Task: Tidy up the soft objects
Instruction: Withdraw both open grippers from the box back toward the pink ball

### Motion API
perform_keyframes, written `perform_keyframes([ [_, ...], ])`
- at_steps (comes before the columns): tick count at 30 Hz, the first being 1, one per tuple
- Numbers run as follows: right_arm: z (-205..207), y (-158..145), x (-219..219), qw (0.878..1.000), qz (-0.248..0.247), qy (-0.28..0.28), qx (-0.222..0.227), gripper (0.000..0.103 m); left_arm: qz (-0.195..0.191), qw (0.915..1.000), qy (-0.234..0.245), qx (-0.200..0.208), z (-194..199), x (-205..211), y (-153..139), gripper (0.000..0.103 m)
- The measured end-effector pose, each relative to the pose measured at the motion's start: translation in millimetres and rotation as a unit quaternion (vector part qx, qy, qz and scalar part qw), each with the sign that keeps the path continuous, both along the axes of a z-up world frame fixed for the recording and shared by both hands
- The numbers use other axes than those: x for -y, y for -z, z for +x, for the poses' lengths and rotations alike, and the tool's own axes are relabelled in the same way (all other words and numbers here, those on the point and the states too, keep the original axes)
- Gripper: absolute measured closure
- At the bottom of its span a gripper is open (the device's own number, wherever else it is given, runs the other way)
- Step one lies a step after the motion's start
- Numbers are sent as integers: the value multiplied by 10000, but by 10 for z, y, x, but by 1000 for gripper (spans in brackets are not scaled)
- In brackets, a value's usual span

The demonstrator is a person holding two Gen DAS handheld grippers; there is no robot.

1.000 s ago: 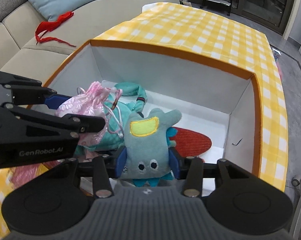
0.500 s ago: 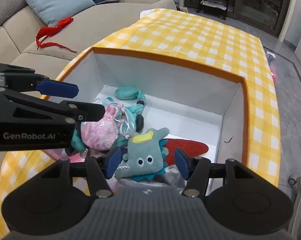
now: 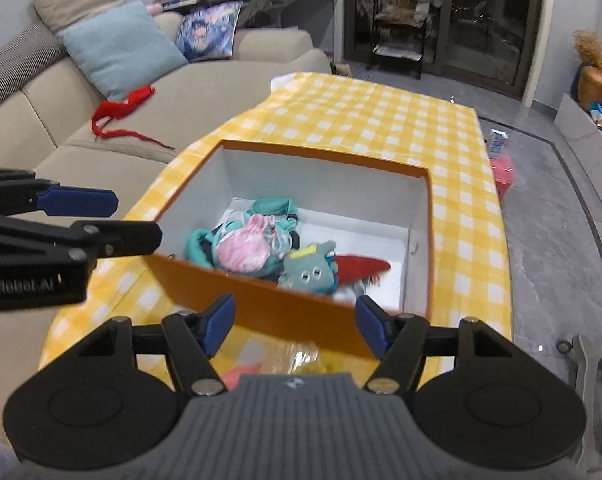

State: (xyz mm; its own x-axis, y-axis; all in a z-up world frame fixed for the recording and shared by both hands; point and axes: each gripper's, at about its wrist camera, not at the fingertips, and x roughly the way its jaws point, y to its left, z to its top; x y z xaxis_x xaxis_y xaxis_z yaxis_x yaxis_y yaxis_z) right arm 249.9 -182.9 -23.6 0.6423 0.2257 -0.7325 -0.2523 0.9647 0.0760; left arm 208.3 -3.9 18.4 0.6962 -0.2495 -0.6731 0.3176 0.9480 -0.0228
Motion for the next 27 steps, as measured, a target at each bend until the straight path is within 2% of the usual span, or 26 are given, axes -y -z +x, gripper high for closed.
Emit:
perform_keyframes([
  [8,-1074,-84,116,9986,-42,262,456,35,-152,9998,9,152,-840,-81,45,40],
  [15,-1820,15,172,9974,-10,587,417,35,-442,9989,-165,14,-1403,-76,188,40],
  [21,-2272,216,230,9963,7,844,174,35,-487,9981,-253,-263,-1709,-81,375,40],
  [27,-2536,323,256,9950,26,987,145,35,-491,9973,-400,-372,-1972,-99,490,40],
])
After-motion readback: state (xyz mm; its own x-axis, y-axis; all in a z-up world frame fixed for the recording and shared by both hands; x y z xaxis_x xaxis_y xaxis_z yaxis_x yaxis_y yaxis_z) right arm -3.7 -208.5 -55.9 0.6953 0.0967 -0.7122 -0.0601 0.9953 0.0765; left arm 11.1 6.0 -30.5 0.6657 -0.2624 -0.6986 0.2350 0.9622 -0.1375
